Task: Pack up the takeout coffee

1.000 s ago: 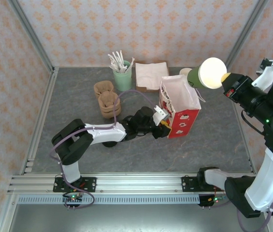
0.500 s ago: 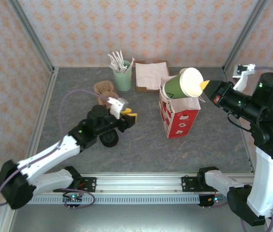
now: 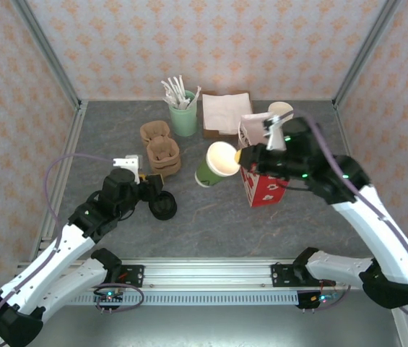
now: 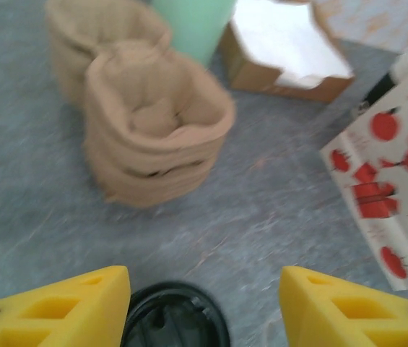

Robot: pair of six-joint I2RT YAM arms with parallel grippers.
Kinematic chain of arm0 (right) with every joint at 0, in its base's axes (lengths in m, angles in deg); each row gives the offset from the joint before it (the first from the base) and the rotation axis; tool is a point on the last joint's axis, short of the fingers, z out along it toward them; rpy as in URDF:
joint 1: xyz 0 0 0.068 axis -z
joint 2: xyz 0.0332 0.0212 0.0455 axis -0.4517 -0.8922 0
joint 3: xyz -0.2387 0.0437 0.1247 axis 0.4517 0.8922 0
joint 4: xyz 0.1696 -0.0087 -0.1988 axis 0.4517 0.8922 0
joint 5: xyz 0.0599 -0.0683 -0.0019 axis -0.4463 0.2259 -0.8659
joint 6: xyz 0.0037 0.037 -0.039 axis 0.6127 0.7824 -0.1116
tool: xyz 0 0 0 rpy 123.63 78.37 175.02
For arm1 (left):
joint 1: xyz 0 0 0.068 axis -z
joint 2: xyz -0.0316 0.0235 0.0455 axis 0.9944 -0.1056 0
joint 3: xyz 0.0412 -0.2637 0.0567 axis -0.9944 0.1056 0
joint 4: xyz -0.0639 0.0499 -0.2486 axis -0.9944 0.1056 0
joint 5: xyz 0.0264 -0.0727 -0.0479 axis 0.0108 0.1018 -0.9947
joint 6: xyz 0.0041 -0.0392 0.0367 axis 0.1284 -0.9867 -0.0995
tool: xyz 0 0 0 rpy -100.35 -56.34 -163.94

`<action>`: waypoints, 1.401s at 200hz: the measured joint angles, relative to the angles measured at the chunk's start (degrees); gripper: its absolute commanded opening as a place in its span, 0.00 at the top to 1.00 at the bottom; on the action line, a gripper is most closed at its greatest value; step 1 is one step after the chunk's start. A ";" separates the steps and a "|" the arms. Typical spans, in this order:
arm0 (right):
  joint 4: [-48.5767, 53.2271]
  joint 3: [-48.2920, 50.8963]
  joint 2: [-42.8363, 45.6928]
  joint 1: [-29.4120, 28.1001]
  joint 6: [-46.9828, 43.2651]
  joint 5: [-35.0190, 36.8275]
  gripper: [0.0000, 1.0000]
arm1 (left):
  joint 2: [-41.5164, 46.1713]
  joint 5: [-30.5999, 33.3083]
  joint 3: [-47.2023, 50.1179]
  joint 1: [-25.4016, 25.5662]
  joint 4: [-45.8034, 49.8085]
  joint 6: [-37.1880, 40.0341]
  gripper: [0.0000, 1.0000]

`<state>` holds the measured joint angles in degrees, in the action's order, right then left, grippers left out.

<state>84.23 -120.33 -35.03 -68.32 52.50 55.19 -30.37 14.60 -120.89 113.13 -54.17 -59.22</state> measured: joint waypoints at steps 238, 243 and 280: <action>-29.73 23.08 -23.47 -13.25 10.71 29.24 1.00 | -3.15 -2.43 13.81 -0.11 1.05 -13.09 0.57; -29.70 23.08 -23.63 -13.25 10.73 29.27 1.00 | -3.56 -2.40 13.75 -0.11 0.90 -13.07 0.58; -29.66 23.10 -23.87 -13.25 10.88 29.24 0.92 | -5.29 -2.43 13.70 -0.11 -0.66 -13.09 0.62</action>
<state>54.57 -97.22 -58.90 -81.57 63.38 84.44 -35.66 12.17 -107.19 113.02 -54.83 -72.31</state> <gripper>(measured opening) 0.049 0.395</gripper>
